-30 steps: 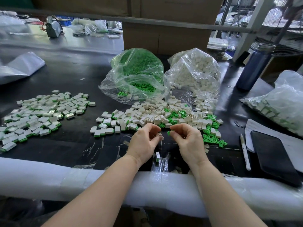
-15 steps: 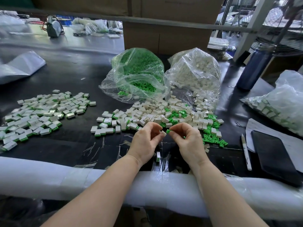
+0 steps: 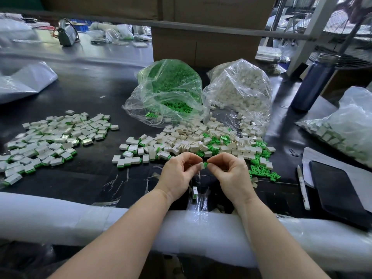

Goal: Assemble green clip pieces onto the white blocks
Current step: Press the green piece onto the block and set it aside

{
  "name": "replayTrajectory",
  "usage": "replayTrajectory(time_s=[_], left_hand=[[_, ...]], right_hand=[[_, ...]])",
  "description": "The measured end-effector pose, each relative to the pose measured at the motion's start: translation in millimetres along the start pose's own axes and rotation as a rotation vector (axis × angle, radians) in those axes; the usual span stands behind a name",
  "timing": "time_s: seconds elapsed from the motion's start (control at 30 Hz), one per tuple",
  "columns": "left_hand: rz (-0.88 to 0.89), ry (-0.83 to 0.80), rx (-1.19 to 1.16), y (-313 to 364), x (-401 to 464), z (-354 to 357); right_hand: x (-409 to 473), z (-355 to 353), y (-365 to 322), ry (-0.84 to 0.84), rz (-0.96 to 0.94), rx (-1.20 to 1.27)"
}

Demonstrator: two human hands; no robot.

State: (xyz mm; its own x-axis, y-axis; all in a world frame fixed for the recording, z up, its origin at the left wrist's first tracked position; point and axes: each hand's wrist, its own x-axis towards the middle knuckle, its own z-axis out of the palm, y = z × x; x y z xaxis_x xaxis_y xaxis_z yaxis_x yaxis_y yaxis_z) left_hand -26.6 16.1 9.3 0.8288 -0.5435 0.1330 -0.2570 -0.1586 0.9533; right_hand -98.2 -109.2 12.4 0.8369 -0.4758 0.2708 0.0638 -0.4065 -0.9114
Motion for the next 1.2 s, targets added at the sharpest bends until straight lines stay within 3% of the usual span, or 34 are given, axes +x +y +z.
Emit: replayTrajectory(time_s=[1.2], left_hand=[[0.048, -0.138, 0.164, -1.0, -2.7, -1.9]], right_hand=[[-1.5, -1.2, -6.5, -0.141, 0.128, 0.016]])
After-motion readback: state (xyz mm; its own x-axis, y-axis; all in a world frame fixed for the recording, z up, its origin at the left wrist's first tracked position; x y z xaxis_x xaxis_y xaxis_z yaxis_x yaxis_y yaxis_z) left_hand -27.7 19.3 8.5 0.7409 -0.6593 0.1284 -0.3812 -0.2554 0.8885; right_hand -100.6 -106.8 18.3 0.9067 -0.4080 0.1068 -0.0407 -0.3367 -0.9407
